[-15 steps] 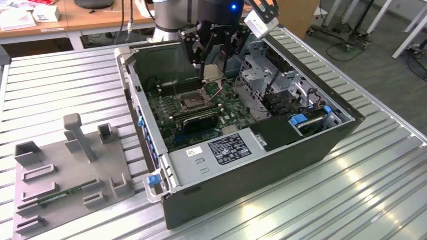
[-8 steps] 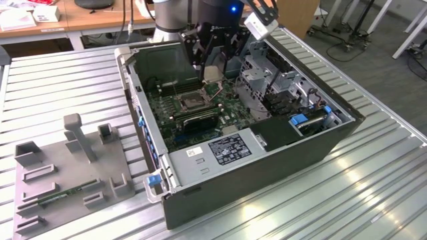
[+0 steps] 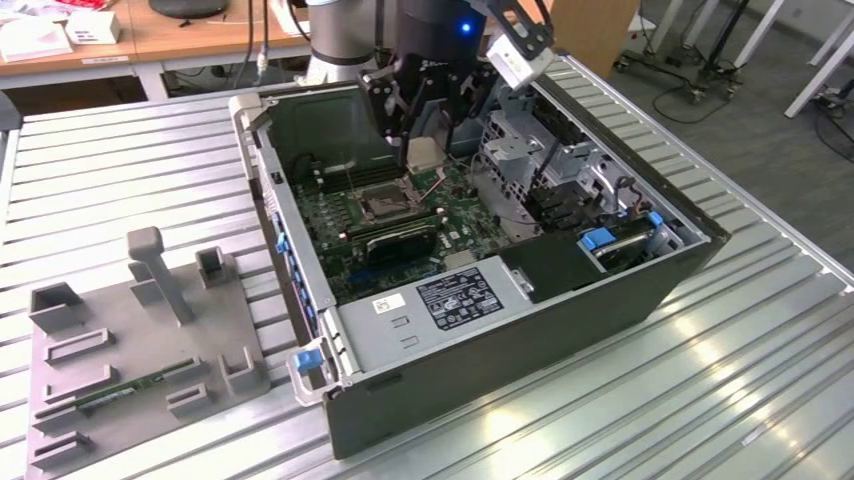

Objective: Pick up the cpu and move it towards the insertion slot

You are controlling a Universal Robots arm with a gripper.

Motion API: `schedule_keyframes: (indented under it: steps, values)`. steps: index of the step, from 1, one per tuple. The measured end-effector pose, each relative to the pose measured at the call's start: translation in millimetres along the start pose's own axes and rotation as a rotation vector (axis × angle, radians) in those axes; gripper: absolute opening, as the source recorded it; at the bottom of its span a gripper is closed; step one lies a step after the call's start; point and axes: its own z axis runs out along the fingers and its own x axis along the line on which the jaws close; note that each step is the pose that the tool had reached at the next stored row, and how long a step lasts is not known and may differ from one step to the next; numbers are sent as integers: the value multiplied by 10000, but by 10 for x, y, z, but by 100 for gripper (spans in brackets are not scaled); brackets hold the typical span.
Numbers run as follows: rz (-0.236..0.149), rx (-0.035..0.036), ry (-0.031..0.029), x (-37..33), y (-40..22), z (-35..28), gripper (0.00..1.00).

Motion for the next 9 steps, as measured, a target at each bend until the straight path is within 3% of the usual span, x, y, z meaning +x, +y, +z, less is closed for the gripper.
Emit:
schedule_keyframes:
  steps: [9]
  values:
    - [0, 0, -3, 0, -5, 132, 55]
